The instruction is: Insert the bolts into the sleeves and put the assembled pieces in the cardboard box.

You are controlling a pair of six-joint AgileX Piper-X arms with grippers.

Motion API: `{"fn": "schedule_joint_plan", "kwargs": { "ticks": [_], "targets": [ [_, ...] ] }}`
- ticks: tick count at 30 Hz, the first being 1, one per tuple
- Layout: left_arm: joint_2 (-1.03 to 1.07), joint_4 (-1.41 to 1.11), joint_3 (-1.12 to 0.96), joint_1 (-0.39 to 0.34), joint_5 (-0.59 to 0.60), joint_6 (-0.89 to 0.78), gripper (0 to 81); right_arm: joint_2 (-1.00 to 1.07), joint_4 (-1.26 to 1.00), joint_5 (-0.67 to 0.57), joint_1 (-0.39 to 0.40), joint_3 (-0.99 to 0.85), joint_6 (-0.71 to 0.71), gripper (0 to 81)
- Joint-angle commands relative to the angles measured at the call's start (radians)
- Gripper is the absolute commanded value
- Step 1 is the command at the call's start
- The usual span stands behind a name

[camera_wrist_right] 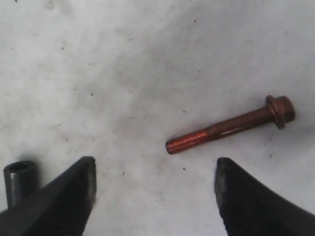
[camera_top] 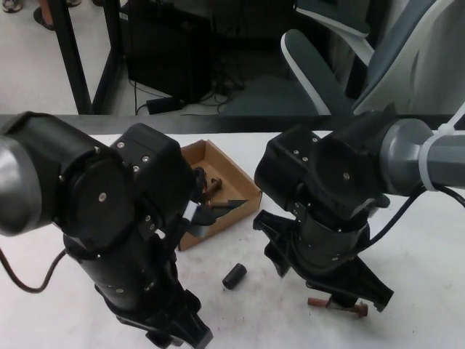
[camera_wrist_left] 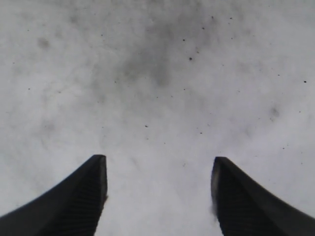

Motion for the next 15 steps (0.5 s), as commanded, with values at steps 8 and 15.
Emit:
{"fn": "schedule_joint_plan", "kwargs": {
  "ticks": [8,15],
  "targets": [
    [-0.005,0.004,-0.006,-0.004,-0.013,0.004,57.9,-0.013,0.05,0.059,-0.004,0.001,0.111,63.8],
    [-0.005,0.004,-0.006,-0.004,-0.013,0.004,57.9,-0.013,0.022,0.007,-0.006,0.083,0.194,63.8]
  ]
}}
